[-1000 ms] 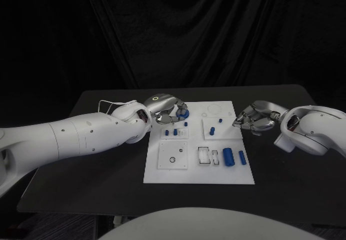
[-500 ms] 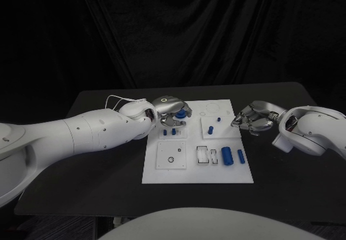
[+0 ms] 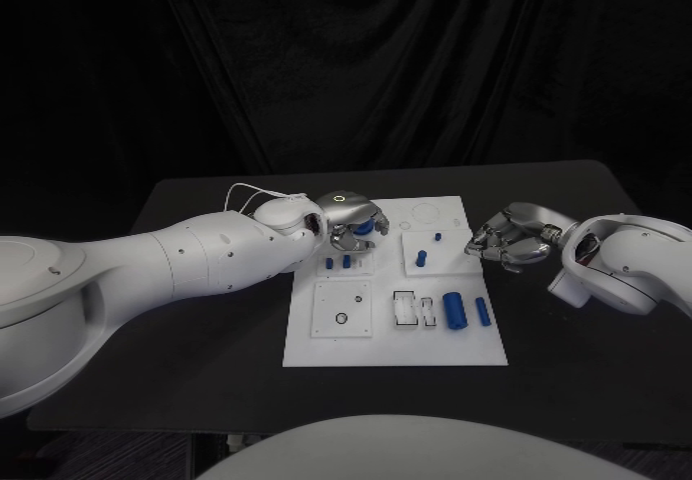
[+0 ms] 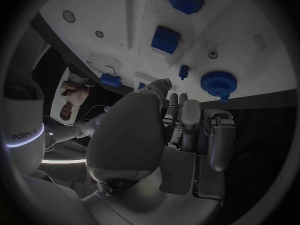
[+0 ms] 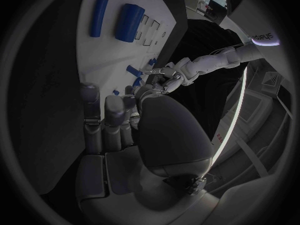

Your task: Assemble the parts on the task board

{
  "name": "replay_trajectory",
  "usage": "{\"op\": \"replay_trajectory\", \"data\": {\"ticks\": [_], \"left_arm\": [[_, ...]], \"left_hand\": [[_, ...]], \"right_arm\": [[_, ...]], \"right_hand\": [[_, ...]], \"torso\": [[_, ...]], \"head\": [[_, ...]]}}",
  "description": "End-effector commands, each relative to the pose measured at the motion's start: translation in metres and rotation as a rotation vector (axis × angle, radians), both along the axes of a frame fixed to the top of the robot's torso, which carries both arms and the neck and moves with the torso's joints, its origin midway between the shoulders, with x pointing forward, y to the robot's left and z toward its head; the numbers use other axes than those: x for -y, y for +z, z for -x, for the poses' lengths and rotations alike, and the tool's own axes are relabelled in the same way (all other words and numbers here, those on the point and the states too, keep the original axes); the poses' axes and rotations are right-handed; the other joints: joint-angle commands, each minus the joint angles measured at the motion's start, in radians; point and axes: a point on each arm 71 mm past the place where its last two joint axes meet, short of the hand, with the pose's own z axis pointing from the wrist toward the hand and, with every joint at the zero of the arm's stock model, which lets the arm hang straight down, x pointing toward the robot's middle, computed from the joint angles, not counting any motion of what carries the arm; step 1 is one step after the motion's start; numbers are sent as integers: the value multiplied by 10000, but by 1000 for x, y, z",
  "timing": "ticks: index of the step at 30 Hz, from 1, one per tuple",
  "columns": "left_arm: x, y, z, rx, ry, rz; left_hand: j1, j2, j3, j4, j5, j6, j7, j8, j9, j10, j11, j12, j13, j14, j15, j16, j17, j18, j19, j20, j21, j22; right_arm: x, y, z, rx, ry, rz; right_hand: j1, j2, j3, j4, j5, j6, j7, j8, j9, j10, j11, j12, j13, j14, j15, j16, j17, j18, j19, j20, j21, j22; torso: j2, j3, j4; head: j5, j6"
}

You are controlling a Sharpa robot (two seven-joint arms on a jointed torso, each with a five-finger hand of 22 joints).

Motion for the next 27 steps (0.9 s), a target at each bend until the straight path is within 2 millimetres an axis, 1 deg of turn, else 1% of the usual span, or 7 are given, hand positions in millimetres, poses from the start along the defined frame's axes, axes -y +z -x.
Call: {"op": "replay_trajectory", "data": {"ticks": [1,7,13,16,20,21,27], "left_arm": [[0,-4,-2,-310,110,-416],[0,-6,-6,-427,246,-597],[1,-8,-7,-532,278,-703],[0,-9,-8,-540,305,-718],[-2,-10,-8,-553,357,-741],[-3,-10,-8,-553,374,-744],[-6,-11,-8,-548,441,-750]], "left_hand": [[-208,-5,-2,26,-50,134,-10,27,-101,129,49,-32,-59,4,109,22,-24,-64,1034,45,-34,2635],[-285,23,18,-13,-79,316,-7,38,-248,368,28,99,-67,19,107,48,-40,-64,1034,58,-34,2635],[-338,47,31,-47,-94,414,5,39,-350,534,22,227,-32,-11,112,37,-98,-64,1034,63,-34,2635],[-342,44,29,-50,-96,417,3,38,-356,540,22,234,-30,-32,111,19,-135,-64,1034,63,-34,2635],[-350,43,30,-66,-102,454,1,45,-377,571,21,264,-19,-37,109,19,-138,-64,1034,61,-34,2635],[-362,45,27,-80,-109,485,7,49,-398,624,10,317,8,-36,104,26,-135,-64,1034,58,-34,2635],[-435,75,-12,-162,-166,635,39,57,-503,794,-22,646,235,-35,79,52,-148,-64,1034,35,-34,2635]], "right_arm": [[0,0,0,26,-65,-12],[1,-1,1,-11,-71,9],[1,-1,1,-36,-58,14],[1,-1,1,-44,-64,19],[2,-1,1,-63,-80,33],[2,-1,1,-75,-83,40],[2,-1,1,-137,-62,69]], "right_hand": [[63,-55,49,13,36,-9,-25,24,13,49,-24,5,-7,55,-6,28,-9,69,56,19,9,5],[66,-56,54,13,51,-14,-24,23,14,41,-24,-3,-18,50,-7,18,-20,71,54,18,-5,2],[66,-56,54,13,51,-14,-24,23,14,41,-24,-3,-18,50,-7,18,-20,71,54,18,-5,2],[66,-56,54,13,51,-14,-24,23,14,41,-24,-3,-18,50,-7,18,-20,71,54,18,-5,2],[68,-56,58,13,63,-22,-22,21,15,23,-23,-21,-41,43,-7,5,-36,75,46,17,-33,-7],[68,-56,58,13,63,-22,-22,21,15,23,-23,-21,-41,43,-7,5,-36,75,46,17,-33,-7],[69,-59,60,13,69,-30,-19,18,15,6,-22,-38,-62,33,-6,-15,-57,82,32,17,-76,-21]], "torso": [[60,6,-51],[69,10,-41],[50,2,-39],[37,-5,-11],[26,8,-1],[32,13,-15],[39,12,-12]], "head": [[3,2],[39,2],[8,2],[-38,2],[-55,2],[-42,2],[-60,2]]}}
